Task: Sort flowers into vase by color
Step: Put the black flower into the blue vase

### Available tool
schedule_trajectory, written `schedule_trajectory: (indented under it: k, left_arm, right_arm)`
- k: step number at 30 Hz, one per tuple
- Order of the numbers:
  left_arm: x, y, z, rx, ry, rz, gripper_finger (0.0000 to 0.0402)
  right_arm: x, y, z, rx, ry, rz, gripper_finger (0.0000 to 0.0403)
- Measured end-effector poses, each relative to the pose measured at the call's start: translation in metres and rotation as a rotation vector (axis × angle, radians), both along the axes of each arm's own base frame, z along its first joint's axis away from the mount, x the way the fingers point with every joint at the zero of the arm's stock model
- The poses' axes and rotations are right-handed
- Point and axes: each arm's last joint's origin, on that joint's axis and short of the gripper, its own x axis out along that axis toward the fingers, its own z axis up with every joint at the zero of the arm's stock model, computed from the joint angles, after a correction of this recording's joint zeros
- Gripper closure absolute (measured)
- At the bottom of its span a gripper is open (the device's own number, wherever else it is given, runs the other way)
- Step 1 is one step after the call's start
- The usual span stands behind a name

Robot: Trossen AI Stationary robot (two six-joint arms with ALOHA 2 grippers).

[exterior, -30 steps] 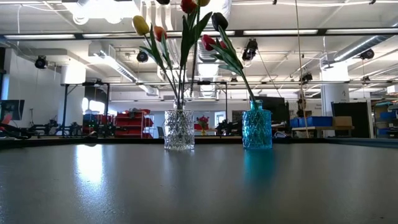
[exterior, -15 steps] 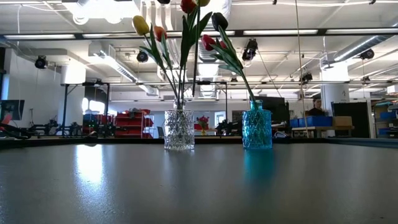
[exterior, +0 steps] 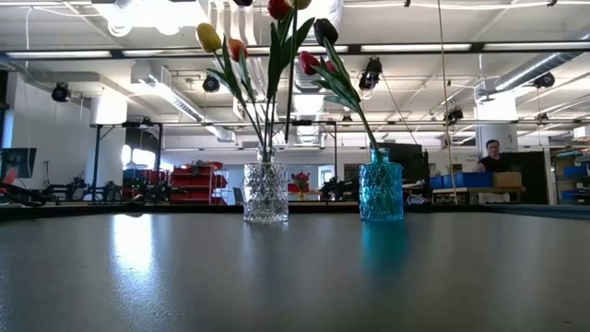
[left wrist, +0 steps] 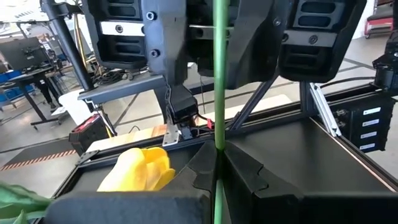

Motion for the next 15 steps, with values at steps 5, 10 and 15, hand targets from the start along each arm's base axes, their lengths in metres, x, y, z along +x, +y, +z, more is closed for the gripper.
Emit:
schedule_trajectory:
  k: [5, 10, 15]
  left_arm:
    - [0.0001, 0.0001, -0.0001, 0.004, -0.001, 0.0, 0.04]
    - [0.0002, 0.0015, 0.0003, 0.015, -0.004, 0.04, 0.04]
    - [0.0, 0.0023, -0.0016, -0.009, 0.013, 0.07, 0.0395]
  right_arm:
    - [0.0015, -0.0027, 0.0005, 0.004, -0.005, 0.017, 0.035]
    - [0.0016, -0.003, 0.0008, -0.019, -0.004, 0.015, 0.039]
    - [0.0015, -0.0031, -0.0009, -0.034, 0.013, 0.014, 0.0393]
